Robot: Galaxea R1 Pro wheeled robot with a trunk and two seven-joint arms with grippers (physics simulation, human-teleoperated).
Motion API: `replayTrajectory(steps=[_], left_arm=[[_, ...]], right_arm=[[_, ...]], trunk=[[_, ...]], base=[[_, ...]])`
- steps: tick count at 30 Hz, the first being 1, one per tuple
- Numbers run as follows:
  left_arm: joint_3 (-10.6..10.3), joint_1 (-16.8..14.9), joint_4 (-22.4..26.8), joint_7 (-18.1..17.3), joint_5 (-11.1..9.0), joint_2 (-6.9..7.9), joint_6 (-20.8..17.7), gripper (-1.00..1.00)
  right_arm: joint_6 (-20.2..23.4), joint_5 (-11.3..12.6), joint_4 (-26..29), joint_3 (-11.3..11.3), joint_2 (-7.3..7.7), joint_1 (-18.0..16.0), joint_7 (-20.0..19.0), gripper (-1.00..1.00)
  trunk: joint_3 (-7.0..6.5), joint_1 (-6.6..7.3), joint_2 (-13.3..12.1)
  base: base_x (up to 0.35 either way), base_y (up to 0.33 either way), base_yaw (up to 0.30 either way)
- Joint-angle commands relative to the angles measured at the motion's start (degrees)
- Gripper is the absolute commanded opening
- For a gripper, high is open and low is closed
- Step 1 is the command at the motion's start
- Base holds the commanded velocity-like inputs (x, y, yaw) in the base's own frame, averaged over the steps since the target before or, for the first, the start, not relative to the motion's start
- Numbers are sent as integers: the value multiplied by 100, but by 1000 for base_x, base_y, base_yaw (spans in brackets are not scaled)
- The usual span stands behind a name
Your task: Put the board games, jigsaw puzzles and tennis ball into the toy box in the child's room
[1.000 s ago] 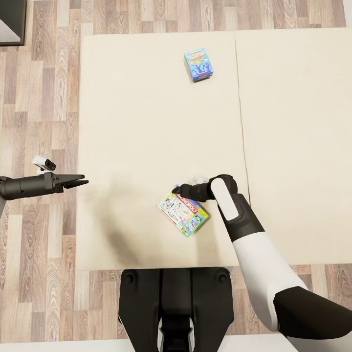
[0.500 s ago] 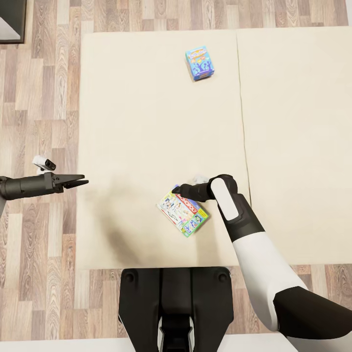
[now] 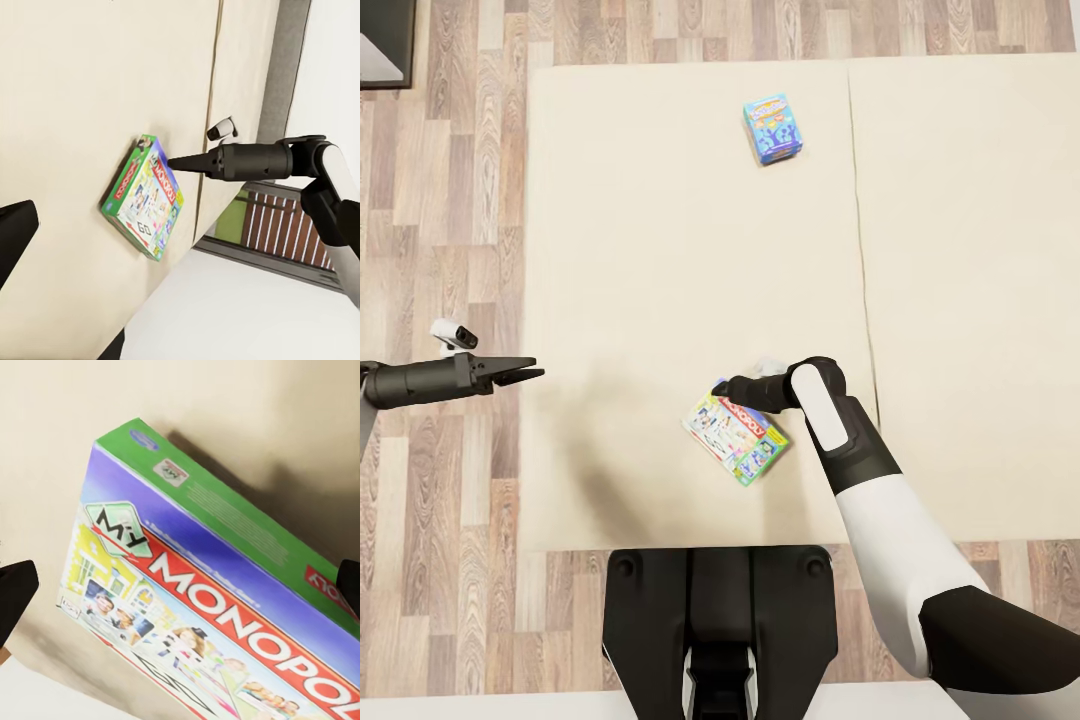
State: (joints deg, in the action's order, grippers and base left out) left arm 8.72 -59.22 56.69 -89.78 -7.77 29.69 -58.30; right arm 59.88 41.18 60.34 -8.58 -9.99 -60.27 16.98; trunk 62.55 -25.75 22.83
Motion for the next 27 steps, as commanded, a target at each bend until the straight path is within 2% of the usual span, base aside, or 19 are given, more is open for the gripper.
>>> replayTrajectory(steps=[1,27], left_arm=[[-3,-1,0,-22,0,2,-60,100],[-2,-1,0,-22,3,1,-62,100]], right_arm=[[12,57,4,-4,0,-2,60,100],[12,57,4,-4,0,-2,60,100]], trunk=[[6,-4,9],[6,-4,9]], base=[[0,38,0],[0,76,0]])
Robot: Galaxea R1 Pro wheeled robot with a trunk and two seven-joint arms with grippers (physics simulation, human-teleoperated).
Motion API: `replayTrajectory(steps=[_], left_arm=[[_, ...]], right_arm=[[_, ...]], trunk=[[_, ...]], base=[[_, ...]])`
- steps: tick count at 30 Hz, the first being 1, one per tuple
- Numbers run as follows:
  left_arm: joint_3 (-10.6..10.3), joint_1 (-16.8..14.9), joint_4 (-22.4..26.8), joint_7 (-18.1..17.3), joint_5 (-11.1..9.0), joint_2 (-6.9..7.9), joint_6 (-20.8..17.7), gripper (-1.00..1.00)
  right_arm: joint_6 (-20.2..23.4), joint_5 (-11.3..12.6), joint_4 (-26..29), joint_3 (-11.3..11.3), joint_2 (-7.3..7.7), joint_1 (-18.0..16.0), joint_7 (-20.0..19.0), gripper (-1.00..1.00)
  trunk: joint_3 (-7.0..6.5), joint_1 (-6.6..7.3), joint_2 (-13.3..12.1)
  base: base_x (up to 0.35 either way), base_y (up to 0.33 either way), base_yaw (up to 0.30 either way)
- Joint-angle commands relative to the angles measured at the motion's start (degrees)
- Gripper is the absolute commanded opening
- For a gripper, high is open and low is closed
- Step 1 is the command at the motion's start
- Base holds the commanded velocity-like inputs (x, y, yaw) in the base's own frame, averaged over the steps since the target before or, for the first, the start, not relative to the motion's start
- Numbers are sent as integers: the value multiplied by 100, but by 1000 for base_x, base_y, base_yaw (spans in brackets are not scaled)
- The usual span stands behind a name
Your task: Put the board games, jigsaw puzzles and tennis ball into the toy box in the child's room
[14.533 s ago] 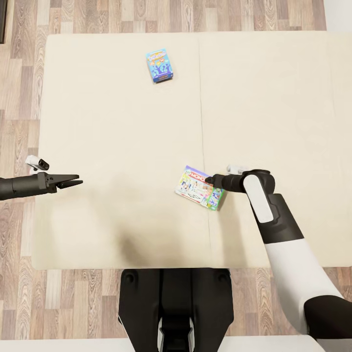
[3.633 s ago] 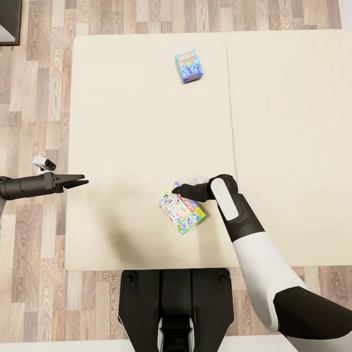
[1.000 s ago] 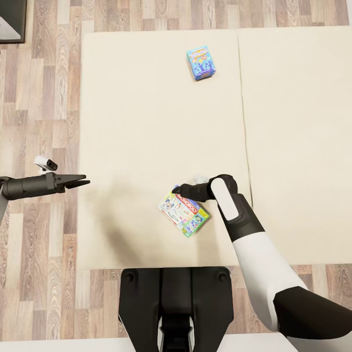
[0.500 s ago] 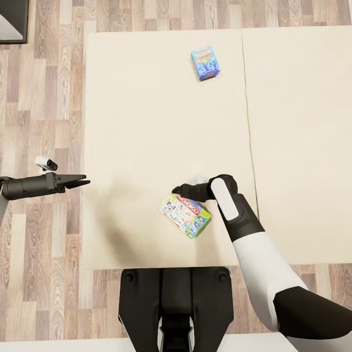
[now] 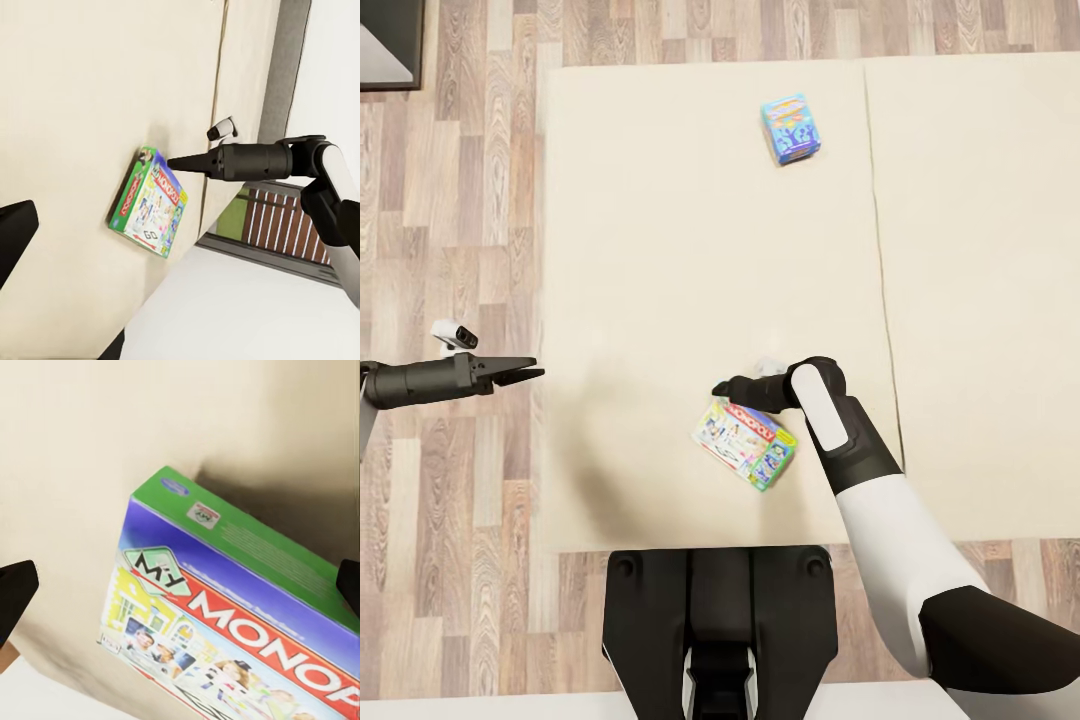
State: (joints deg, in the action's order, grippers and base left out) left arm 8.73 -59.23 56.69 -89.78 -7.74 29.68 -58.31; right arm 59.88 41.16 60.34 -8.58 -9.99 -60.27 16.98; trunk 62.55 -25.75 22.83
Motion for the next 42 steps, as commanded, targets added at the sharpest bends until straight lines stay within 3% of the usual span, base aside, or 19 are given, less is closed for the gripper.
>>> replayTrajectory(steps=[1,42], left_arm=[[-3,-1,0,-22,0,3,-61,100],[-5,-1,-8,-22,1,3,-56,100]], right_arm=[[12,59,4,-4,-1,-2,60,100],[12,7,9,5,-1,-2,74,100]], trunk=[[6,-4,9],[6,-4,9]], base=[[0,118,0],[0,6,0]])
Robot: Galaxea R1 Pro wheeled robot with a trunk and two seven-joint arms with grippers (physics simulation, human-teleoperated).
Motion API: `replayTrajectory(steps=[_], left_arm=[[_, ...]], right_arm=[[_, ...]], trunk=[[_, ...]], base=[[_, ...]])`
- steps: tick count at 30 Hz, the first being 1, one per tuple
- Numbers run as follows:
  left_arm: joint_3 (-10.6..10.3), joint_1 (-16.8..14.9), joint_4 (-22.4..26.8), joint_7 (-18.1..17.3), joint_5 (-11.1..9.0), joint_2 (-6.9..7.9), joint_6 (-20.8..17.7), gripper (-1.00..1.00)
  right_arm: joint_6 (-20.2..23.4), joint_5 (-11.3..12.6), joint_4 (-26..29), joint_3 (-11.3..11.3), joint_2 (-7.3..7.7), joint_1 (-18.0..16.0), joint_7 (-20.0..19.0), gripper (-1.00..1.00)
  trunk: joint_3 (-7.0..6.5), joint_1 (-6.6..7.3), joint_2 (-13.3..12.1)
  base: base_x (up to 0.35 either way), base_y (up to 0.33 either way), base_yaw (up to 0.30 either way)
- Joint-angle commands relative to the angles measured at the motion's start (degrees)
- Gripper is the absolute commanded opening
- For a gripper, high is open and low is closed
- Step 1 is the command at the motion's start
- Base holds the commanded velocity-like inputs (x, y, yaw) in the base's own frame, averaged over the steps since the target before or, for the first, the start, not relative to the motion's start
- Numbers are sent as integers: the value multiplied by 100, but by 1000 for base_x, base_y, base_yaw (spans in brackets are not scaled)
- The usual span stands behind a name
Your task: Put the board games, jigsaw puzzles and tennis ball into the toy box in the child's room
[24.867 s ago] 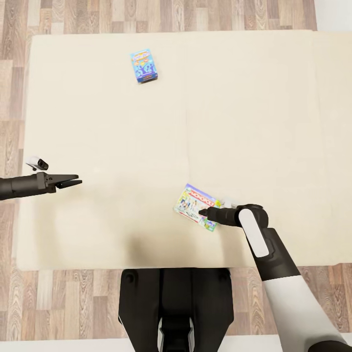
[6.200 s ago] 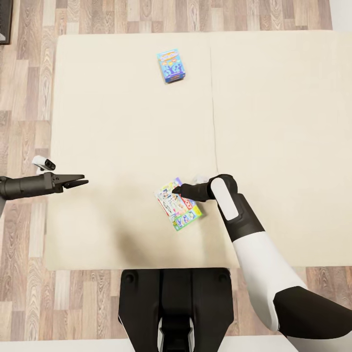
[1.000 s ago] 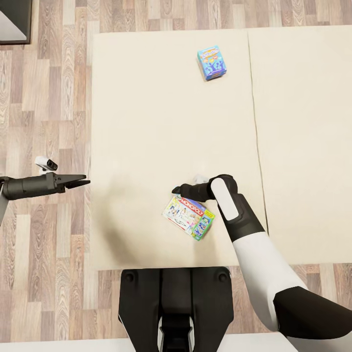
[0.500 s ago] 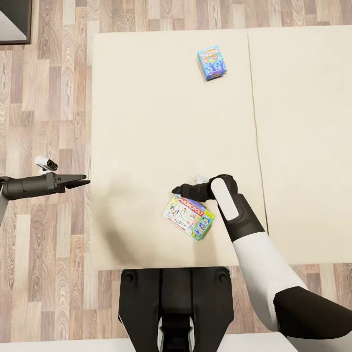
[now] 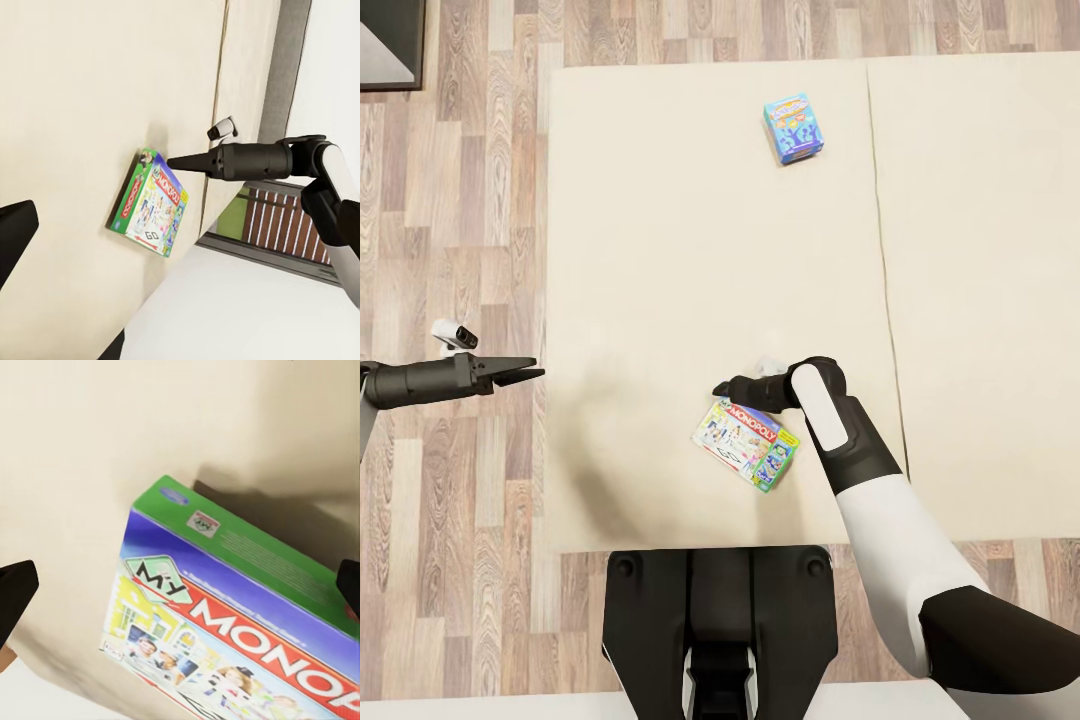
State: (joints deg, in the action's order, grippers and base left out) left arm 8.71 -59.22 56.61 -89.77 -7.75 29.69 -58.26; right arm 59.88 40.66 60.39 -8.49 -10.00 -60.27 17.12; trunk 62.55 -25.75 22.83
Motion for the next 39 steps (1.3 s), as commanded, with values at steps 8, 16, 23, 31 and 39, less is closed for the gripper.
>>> replayTrajectory(steps=[8,16,23,31,39], left_arm=[[-1,-1,-1,-23,2,2,-60,100],[-1,-1,-1,-23,2,2,-58,100],[-1,-1,-1,-23,2,2,-56,100],[7,-1,-1,-23,2,2,-54,100],[10,-1,-1,-23,2,2,-54,100]], right_arm=[[12,40,17,4,58,-4,98,100],[12,55,36,30,231,-2,98,100],[12,65,56,4,265,-2,98,100],[12,81,38,-19,270,-11,98,100],[12,84,51,-29,270,-12,98,100]], trunk=[[6,-4,9],[6,-4,9],[6,-4,9],[6,-4,9],[6,-4,9]], base=[[0,0,0],[0,0,0],[0,0,0],[0,0,0],[0,0,0]])
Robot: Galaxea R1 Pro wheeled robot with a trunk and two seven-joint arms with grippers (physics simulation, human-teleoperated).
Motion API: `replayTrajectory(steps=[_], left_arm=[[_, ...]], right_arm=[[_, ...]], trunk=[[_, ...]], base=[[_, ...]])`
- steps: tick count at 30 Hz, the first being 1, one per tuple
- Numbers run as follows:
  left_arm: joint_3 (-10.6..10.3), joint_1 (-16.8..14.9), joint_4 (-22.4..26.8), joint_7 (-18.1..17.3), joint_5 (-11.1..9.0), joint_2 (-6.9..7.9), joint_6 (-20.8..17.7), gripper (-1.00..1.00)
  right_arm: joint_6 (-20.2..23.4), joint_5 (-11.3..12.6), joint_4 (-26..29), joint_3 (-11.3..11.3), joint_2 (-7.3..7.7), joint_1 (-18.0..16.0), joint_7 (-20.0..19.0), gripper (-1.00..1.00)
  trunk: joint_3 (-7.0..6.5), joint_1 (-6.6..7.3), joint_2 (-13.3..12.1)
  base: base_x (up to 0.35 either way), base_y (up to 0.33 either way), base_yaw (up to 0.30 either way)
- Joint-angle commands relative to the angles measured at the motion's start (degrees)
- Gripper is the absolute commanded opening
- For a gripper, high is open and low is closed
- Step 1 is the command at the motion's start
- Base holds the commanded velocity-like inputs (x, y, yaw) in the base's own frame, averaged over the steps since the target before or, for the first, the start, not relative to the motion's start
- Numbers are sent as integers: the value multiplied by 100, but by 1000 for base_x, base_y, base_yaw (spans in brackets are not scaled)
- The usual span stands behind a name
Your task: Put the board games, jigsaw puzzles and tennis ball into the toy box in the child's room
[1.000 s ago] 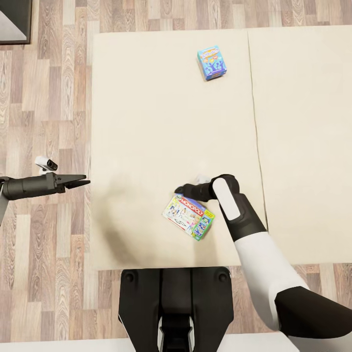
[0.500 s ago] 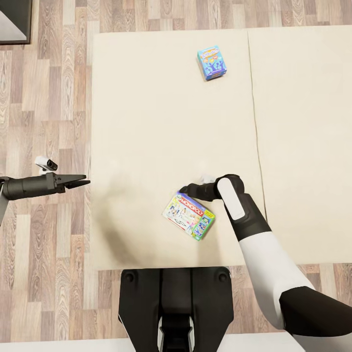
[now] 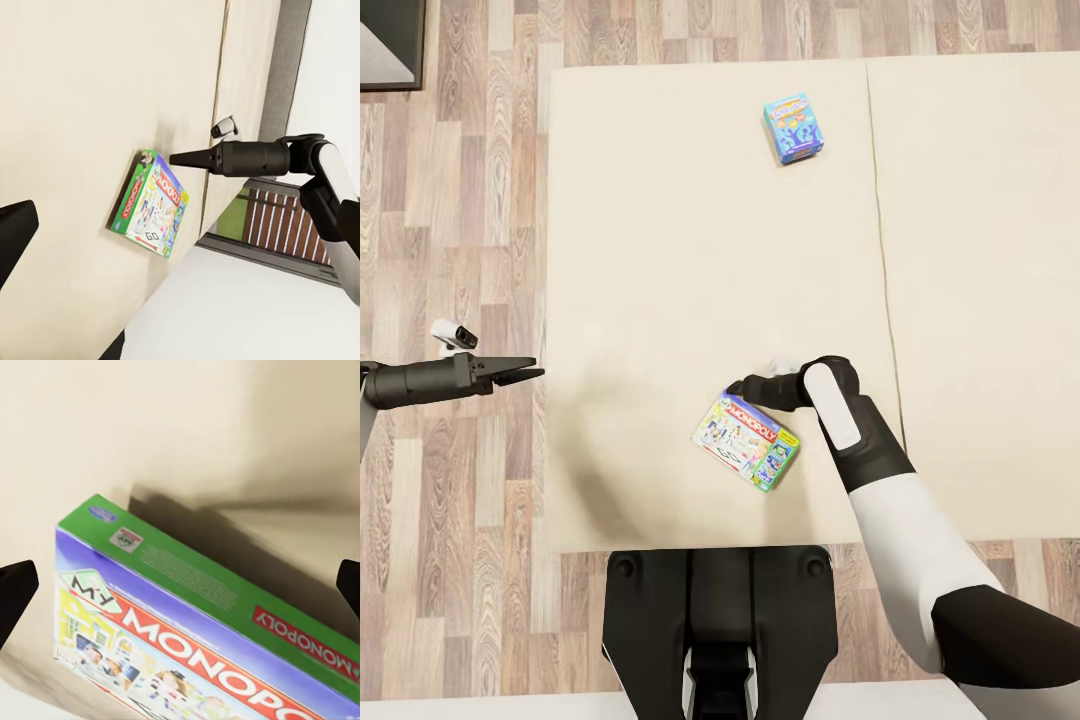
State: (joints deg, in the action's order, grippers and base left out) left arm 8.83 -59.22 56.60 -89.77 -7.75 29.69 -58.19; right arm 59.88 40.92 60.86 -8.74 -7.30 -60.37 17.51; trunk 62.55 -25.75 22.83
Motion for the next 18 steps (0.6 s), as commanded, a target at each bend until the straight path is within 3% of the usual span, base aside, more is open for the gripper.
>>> replayTrajectory(steps=[1,7,12,18], left_arm=[[-3,-1,0,-23,2,2,-61,100],[-4,-1,0,-23,2,2,-61,100],[-8,-1,0,-23,2,2,-63,100],[-3,-1,0,-23,2,7,-64,100]], right_arm=[[12,58,1,-5,0,1,60,100],[12,70,-11,-1,36,40,55,100],[12,97,53,-1,316,200,39,100],[12,113,288,3,502,493,19,100]], trunk=[[6,-4,9],[6,-4,9],[6,-4,9],[6,-4,9]], base=[[0,0,0],[0,0,0],[0,0,0],[0,0,0]])
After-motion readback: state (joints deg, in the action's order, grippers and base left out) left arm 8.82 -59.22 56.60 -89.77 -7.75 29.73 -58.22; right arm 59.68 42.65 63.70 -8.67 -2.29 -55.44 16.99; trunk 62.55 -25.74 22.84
